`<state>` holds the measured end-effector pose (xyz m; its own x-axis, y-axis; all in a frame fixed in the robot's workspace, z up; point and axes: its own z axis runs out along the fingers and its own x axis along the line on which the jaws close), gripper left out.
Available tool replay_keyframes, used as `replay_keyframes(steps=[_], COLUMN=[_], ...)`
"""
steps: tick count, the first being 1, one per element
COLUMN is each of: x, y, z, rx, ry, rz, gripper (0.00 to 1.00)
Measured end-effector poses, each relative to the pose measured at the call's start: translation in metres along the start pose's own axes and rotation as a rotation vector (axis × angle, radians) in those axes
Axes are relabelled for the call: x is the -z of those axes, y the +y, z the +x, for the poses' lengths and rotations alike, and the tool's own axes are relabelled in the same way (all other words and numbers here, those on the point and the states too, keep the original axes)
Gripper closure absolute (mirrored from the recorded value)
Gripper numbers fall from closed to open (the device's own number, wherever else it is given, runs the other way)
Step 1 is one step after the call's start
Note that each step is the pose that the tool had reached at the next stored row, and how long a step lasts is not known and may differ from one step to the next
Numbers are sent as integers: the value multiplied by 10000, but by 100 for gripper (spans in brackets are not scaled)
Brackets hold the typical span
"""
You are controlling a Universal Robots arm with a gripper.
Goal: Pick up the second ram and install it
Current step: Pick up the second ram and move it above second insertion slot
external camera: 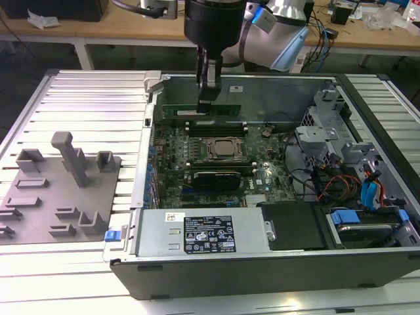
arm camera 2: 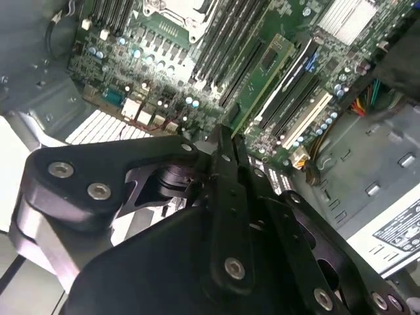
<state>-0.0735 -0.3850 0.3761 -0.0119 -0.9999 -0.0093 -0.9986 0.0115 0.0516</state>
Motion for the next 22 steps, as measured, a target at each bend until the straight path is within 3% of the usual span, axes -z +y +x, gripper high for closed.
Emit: replay_keyframes(steps=[8,15,16,17,22], x=[-64,-228,-362,-370,-391], y=[-218,-417,-552,-627,-664], z=[-22,-44,-57,-113,-129], rx=[-1,0,0,-1,-1], ry=[0,0,1,3,3], rz=[-7,-8,-10,-10,-10], gripper=[87,87,87,87,87])
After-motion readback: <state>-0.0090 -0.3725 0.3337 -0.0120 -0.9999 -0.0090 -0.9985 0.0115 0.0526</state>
